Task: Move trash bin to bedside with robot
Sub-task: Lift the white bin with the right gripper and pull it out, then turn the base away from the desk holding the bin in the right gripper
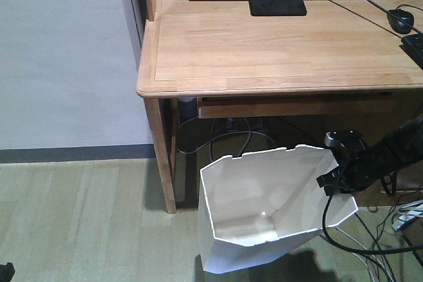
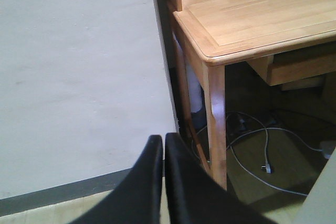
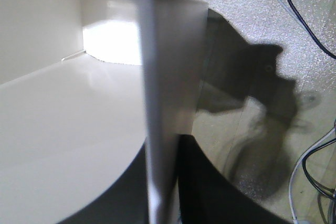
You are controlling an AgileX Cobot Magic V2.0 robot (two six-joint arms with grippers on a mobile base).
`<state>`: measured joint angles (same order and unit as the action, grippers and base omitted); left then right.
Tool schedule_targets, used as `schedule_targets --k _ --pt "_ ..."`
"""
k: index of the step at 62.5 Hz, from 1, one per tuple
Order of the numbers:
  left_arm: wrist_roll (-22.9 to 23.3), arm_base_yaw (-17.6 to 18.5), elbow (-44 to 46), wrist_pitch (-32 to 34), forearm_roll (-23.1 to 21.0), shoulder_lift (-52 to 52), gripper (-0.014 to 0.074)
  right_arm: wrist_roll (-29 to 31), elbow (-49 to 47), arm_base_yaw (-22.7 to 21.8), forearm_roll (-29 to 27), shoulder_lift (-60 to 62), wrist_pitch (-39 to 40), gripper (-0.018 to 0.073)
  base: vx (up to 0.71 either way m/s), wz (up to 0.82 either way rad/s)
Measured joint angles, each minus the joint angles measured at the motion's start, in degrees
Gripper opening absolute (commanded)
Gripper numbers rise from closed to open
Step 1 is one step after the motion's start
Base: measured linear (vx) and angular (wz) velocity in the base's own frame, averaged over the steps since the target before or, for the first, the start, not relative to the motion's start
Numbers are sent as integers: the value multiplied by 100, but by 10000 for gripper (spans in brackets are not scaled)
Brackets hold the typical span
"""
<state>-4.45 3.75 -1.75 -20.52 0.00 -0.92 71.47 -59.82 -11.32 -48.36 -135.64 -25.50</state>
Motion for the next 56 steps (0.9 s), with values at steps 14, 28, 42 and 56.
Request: schedule_targets --k 14,28,42,56 --pt "0 0 0 0 0 0 -7 0 0 0 19 0 0 0 0 1" --pt "0 0 0 0 0 0 -7 0 0 -11 68 0 39 0 -4 16" --pt "0 0 0 0 0 0 -7 0 0 -15 68 0 70 0 -6 41" --pt "0 0 0 0 0 0 -7 0 0 -15 49 0 44 0 -7 58"
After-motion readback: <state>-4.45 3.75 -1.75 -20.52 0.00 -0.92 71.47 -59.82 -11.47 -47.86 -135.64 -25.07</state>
